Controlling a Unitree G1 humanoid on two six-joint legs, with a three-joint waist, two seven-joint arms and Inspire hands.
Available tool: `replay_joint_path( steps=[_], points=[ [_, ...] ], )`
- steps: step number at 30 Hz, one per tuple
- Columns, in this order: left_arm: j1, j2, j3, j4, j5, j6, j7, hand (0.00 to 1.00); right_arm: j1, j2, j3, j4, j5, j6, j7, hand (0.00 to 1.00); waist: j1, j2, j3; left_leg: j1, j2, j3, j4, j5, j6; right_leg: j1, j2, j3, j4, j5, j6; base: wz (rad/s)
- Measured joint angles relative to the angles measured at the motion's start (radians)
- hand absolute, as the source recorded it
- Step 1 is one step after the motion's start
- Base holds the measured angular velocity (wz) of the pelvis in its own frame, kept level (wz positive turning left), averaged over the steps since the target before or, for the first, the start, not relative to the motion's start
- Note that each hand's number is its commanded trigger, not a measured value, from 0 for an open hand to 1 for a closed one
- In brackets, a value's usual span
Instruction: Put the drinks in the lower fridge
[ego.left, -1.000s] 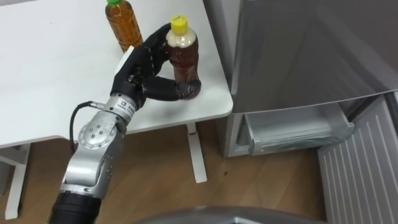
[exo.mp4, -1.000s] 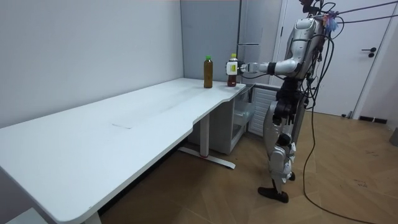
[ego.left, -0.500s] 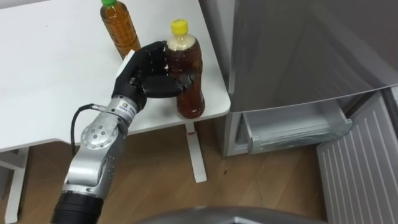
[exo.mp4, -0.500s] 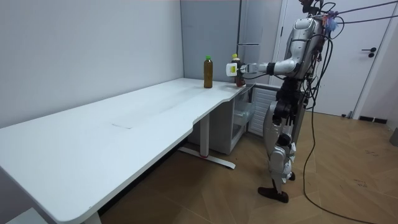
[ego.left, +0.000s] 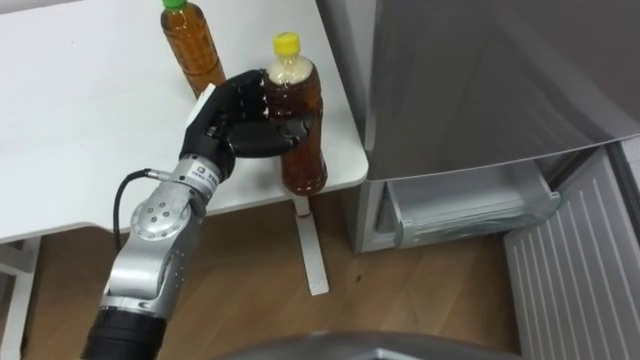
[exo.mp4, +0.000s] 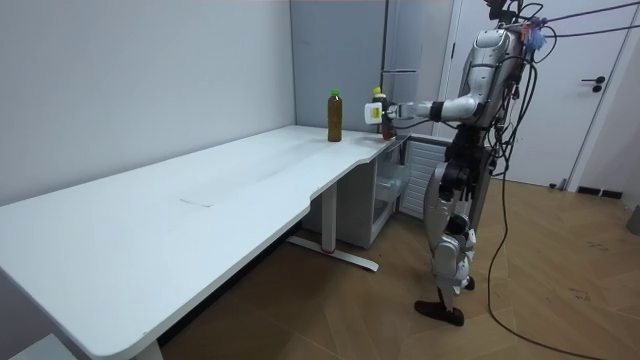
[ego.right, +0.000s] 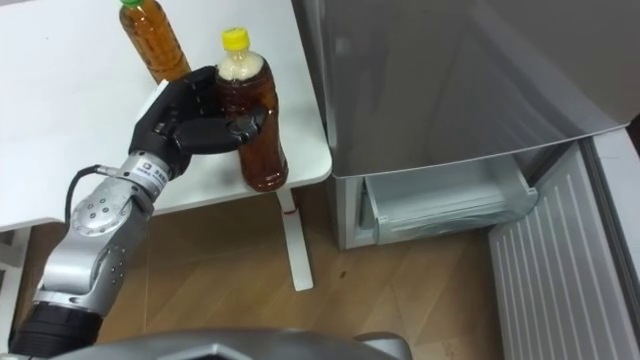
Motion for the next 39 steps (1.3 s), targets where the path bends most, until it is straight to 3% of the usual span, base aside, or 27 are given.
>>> replay_joint_path(
  steps=[12, 21, 24, 28, 31, 39],
  points=[
    [-0.001, 0.000, -0.013, -0.110, -0.023, -0.003, 0.013, 1.00, -0.027, -0.006, 0.009, -0.084, -0.075, -0.011, -0.050, 0.00, 0.022, -0.015, 0.0036, -0.018, 0.003, 0.005, 0.006, 0.000, 0.000, -0.025, 0.001, 0.004, 0.014, 0.001, -0.002, 0.00],
    [-0.001, 0.010, -0.020, -0.110, -0.060, -0.003, -0.015, 1.00, -0.028, -0.047, 0.031, -0.318, -0.141, -0.014, -0.039, 0.00, 0.050, -0.014, 0.0049, -0.046, 0.009, 0.019, 0.015, 0.000, 0.000, -0.053, 0.006, 0.014, 0.021, 0.008, -0.007, -0.04],
    [-0.001, 0.013, -0.017, -0.110, -0.082, -0.003, -0.022, 1.00, -0.024, -0.048, 0.026, -0.461, -0.100, -0.045, -0.015, 0.00, 0.056, -0.015, 0.0048, -0.046, 0.010, 0.019, 0.015, 0.000, 0.000, -0.052, 0.007, 0.012, 0.018, 0.009, -0.008, 0.00],
    [-0.001, 0.009, -0.016, -0.120, -0.082, -0.008, -0.032, 1.00, 0.016, -0.013, 0.029, -0.680, -0.005, -0.097, 0.059, 0.00, 0.060, -0.022, 0.0067, -0.045, 0.010, 0.005, 0.018, 0.000, 0.000, -0.042, 0.006, -0.005, 0.016, 0.009, -0.009, 0.10],
    [-0.001, 0.009, -0.014, -0.120, -0.080, -0.014, -0.034, 1.00, 0.031, 0.007, 0.036, -0.739, 0.026, -0.113, 0.113, 0.00, 0.067, -0.031, 0.0085, -0.049, 0.011, 0.000, 0.029, -0.001, -0.001, -0.040, 0.006, -0.010, 0.017, 0.009, -0.009, 0.06],
    [0.019, 0.032, -0.050, -0.115, -0.079, -0.058, -0.049, 1.00, 0.060, -0.004, 0.057, -0.840, 0.089, -0.128, 0.228, 0.00, 0.074, -0.031, 0.0081, -0.061, 0.012, 0.000, 0.043, -0.005, -0.003, -0.058, 0.005, -0.010, 0.045, 0.009, -0.009, 0.00]
  ],
)
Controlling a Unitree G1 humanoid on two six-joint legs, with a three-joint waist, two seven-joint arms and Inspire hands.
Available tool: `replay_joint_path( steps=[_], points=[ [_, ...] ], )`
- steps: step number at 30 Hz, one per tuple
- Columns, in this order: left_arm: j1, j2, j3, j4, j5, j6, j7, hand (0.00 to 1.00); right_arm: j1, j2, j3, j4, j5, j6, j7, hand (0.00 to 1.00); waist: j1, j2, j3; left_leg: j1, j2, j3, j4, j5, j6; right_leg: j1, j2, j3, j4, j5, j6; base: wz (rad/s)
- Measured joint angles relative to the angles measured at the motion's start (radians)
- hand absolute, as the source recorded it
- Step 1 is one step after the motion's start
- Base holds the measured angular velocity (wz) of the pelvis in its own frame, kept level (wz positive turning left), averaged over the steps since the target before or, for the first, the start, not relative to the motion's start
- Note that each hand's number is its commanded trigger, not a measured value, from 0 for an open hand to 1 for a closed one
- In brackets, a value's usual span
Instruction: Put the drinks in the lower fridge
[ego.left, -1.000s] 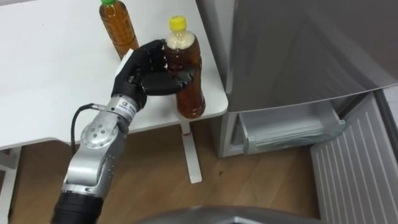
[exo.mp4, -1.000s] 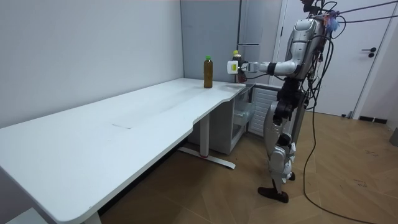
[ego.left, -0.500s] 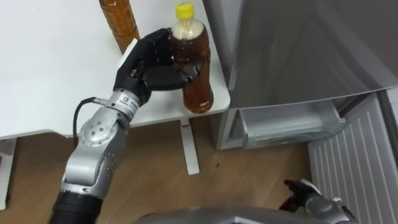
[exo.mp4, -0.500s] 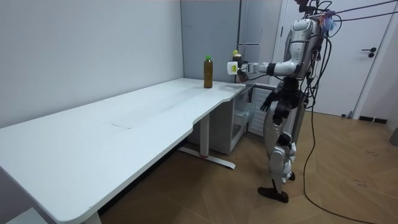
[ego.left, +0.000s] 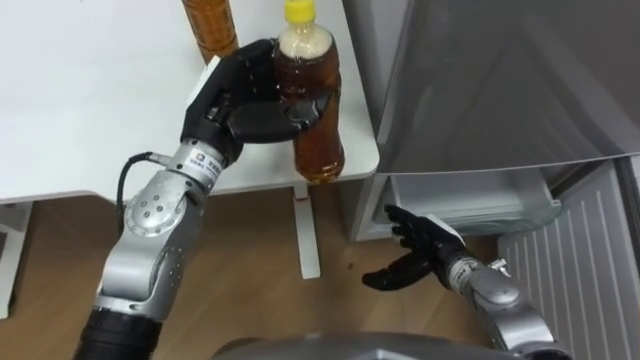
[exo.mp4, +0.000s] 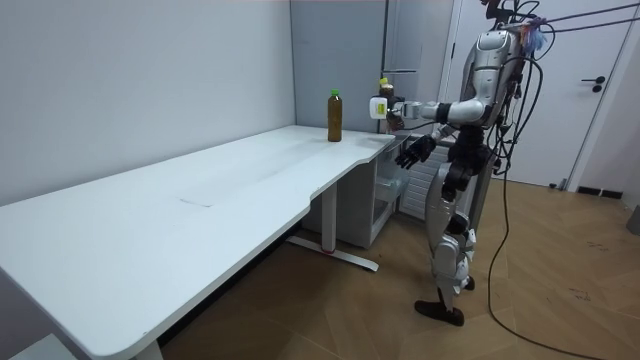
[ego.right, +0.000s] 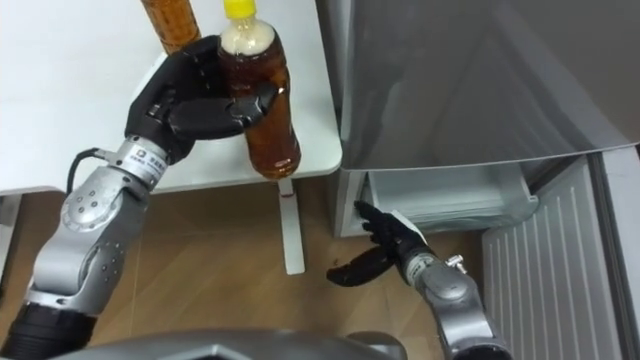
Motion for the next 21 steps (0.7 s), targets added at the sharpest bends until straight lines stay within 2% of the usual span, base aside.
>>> replay_joint_path(
  steps=[3, 8, 10, 14, 21],
  points=[
    [0.018, 0.005, -0.017, 0.017, 0.000, -0.007, -0.019, 1.00, 0.000, -0.002, 0.024, -0.019, 0.016, -0.008, 0.026, 0.00, 0.000, 0.001, 0.0001, -0.001, 0.001, 0.000, 0.010, -0.001, 0.001, 0.001, 0.000, 0.000, 0.007, 0.000, 0.000, 0.00],
    [0.024, 0.008, -0.039, 0.109, 0.001, -0.009, -0.046, 1.00, 0.002, 0.000, 0.061, -0.017, 0.051, -0.009, 0.063, 0.00, 0.004, -0.001, 0.0017, -0.006, 0.002, -0.001, 0.023, -0.002, 0.001, -0.001, 0.001, 0.001, 0.004, 0.000, 0.000, 0.00],
    [0.039, 0.006, -0.038, 0.113, 0.003, -0.009, -0.057, 1.00, 0.004, 0.001, 0.061, -0.017, 0.052, -0.009, 0.091, 0.00, 0.004, -0.006, 0.0015, -0.009, 0.002, -0.002, 0.026, -0.002, 0.001, -0.002, 0.001, 0.000, 0.004, 0.000, 0.000, 0.00],
    [0.063, 0.008, -0.038, 0.115, 0.023, -0.009, -0.070, 1.00, 0.004, 0.001, 0.061, -0.023, 0.111, -0.009, 0.146, 0.00, 0.006, -0.021, -0.0057, -0.010, 0.003, 0.001, 0.029, -0.004, 0.002, -0.001, 0.001, 0.000, 0.006, 0.000, 0.000, 0.00],
    [0.069, 0.017, -0.038, 0.118, 0.023, -0.010, -0.073, 1.00, 0.022, -0.005, 0.061, -0.124, 0.207, -0.011, 0.202, 0.00, 0.006, -0.022, -0.0056, -0.023, 0.006, 0.002, 0.050, -0.019, 0.005, -0.002, 0.002, 0.000, 0.007, 0.001, 0.001, 0.00]
  ],
)
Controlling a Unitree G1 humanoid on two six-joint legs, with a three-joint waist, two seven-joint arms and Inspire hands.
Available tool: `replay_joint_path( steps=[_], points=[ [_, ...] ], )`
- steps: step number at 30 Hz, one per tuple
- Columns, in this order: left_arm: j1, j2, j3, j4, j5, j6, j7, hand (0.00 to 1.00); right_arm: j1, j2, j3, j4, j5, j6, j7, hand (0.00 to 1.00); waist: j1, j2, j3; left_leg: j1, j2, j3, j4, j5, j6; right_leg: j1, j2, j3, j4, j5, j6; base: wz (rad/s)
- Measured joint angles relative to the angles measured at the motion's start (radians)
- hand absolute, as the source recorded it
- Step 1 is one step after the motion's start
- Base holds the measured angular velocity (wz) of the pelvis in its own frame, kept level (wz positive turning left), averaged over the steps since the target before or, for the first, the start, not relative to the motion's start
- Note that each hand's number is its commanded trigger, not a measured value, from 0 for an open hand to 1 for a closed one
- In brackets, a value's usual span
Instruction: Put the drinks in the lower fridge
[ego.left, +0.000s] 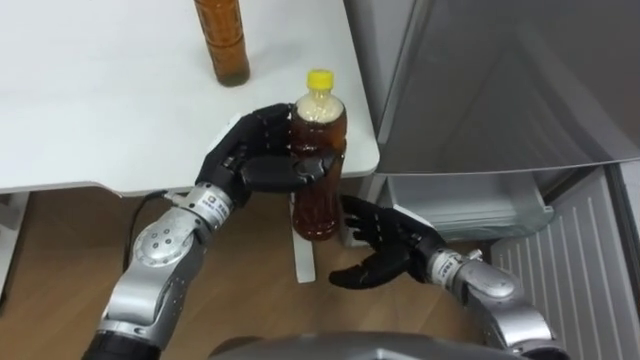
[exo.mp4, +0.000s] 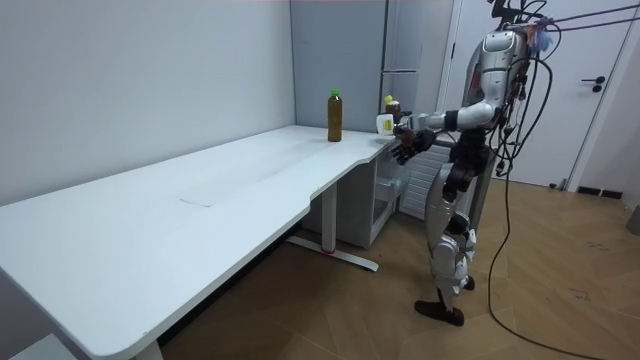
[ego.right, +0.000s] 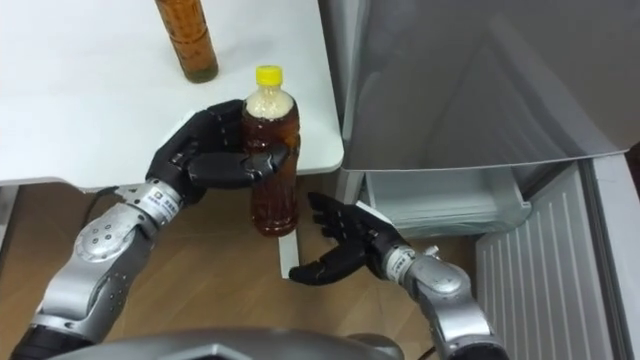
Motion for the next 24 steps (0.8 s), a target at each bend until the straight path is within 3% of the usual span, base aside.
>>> replay_joint_path(
  steps=[8, 18, 24],
  points=[
    [0.002, 0.018, -0.002, 0.072, 0.000, 0.001, -0.073, 1.00, 0.006, -0.025, 0.011, -0.062, 0.160, 0.029, 0.097, 0.00, 0.008, 0.002, 0.0048, -0.012, 0.009, 0.004, 0.015, -0.012, -0.003, -0.019, 0.005, -0.005, 0.018, 0.001, 0.001, -0.03],
    [0.002, 0.027, -0.010, 0.109, 0.000, -0.004, -0.137, 1.00, 0.008, -0.038, 0.044, -0.041, 0.347, 0.070, 0.137, 0.00, 0.005, 0.005, 0.0069, -0.014, 0.010, 0.003, 0.015, -0.016, -0.003, -0.016, 0.008, -0.001, 0.017, 0.001, 0.000, 0.00],
    [0.013, 0.031, -0.073, 0.168, 0.001, 0.030, -0.170, 1.00, 0.010, -0.038, 0.080, -0.043, 0.459, 0.073, 0.162, 0.00, 0.005, 0.007, 0.0026, -0.033, 0.011, 0.000, 0.024, -0.016, -0.003, -0.033, 0.008, -0.007, 0.015, 0.002, -0.001, 0.00]
  ],
)
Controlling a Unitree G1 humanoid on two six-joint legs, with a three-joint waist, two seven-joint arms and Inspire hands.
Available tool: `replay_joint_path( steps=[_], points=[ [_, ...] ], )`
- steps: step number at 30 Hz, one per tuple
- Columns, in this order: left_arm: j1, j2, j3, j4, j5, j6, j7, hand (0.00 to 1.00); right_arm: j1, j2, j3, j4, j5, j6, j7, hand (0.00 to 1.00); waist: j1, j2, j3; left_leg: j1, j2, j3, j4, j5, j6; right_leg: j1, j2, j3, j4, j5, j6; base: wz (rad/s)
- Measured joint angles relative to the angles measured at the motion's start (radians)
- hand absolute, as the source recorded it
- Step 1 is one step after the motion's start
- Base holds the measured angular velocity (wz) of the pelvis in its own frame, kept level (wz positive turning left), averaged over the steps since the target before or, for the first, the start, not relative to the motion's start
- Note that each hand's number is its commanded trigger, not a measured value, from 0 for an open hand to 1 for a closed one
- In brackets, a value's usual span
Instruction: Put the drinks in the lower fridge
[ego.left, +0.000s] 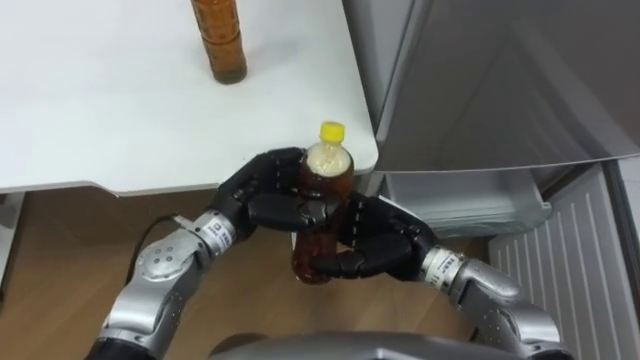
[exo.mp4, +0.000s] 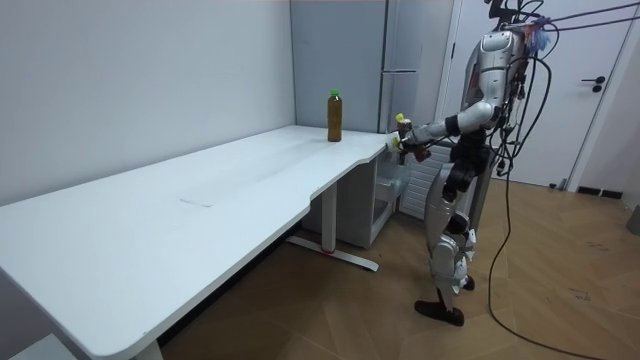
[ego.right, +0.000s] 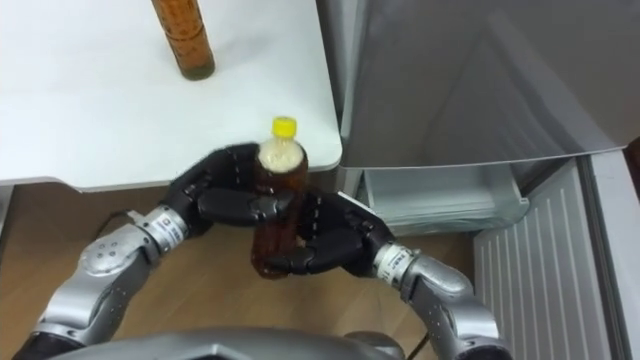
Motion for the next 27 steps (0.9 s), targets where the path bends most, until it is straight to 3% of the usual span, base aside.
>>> replay_joint_path(
  steps=[6, 7, 8, 9, 10, 25, 26, 27],
  points=[
    [0.012, 0.000, -0.005, 0.003, 0.000, 0.006, -0.017, 1.00, 0.022, -0.002, 0.008, -0.001, 0.043, 0.000, 0.002, 0.00, 0.000, 0.001, -0.0032, -0.013, 0.000, 0.000, 0.000, 0.000, 0.000, -0.013, 0.000, 0.001, 0.000, 0.000, 0.000, 0.00],
    [0.012, 0.000, -0.006, 0.002, 0.000, 0.006, -0.017, 1.00, 0.021, -0.004, 0.008, -0.002, 0.044, 0.000, 0.002, 0.10, 0.001, 0.001, -0.0050, -0.017, 0.000, 0.000, 0.000, 0.000, 0.000, -0.018, 0.001, 0.002, 0.001, 0.000, 0.000, 0.00],
    [0.012, 0.000, -0.007, 0.003, 0.000, 0.006, -0.017, 1.00, 0.023, -0.005, 0.009, -0.002, 0.045, 0.000, 0.002, 0.61, 0.000, 0.001, -0.0051, -0.017, 0.000, 0.000, 0.000, 0.000, 0.000, -0.019, 0.001, 0.002, 0.001, 0.000, 0.000, 0.00],
    [0.012, 0.000, -0.008, 0.003, 0.000, 0.006, -0.017, 1.00, 0.023, -0.005, 0.009, -0.002, 0.045, 0.000, 0.003, 0.93, 0.000, 0.001, -0.0051, -0.017, 0.000, 0.000, 0.000, 0.000, 0.000, -0.019, 0.001, 0.002, 0.001, 0.000, 0.000, 0.00],
    [0.011, 0.000, -0.008, 0.004, 0.000, 0.006, -0.017, 1.00, 0.023, -0.005, 0.010, -0.002, 0.045, 0.000, 0.004, 1.00, -0.001, 0.001, -0.0050, -0.018, 0.000, 0.001, 0.000, 0.000, 0.000, -0.020, 0.001, 0.002, 0.001, 0.000, 0.000, 0.00],
    [0.012, -0.015, -0.019, 0.020, -0.009, 0.037, -0.052, 1.00, 0.024, -0.036, 0.005, 0.033, 0.034, -0.001, -0.037, 1.00, 0.023, -0.015, 0.0017, -0.022, 0.001, 0.005, 0.001, 0.000, 0.000, -0.021, 0.002, 0.011, 0.007, 0.000, 0.000, 0.00],
    [0.012, -0.016, -0.019, 0.020, -0.019, 0.039, -0.052, 1.00, 0.023, -0.036, 0.004, 0.032, 0.035, -0.002, -0.042, 0.41, 0.026, -0.016, 0.0009, -0.021, 0.001, 0.005, 0.001, 0.000, 0.000, -0.021, 0.002, 0.011, 0.007, 0.000, 0.000, 0.00],
    [0.012, -0.016, -0.019, 0.019, -0.021, 0.040, -0.052, 1.00, 0.023, -0.036, 0.005, 0.032, 0.035, -0.002, -0.045, 0.00, 0.026, -0.017, 0.0002, -0.021, 0.001, 0.005, 0.002, 0.000, 0.000, -0.021, 0.002, 0.011, 0.007, 0.000, 0.000, 0.00]
  ],
)
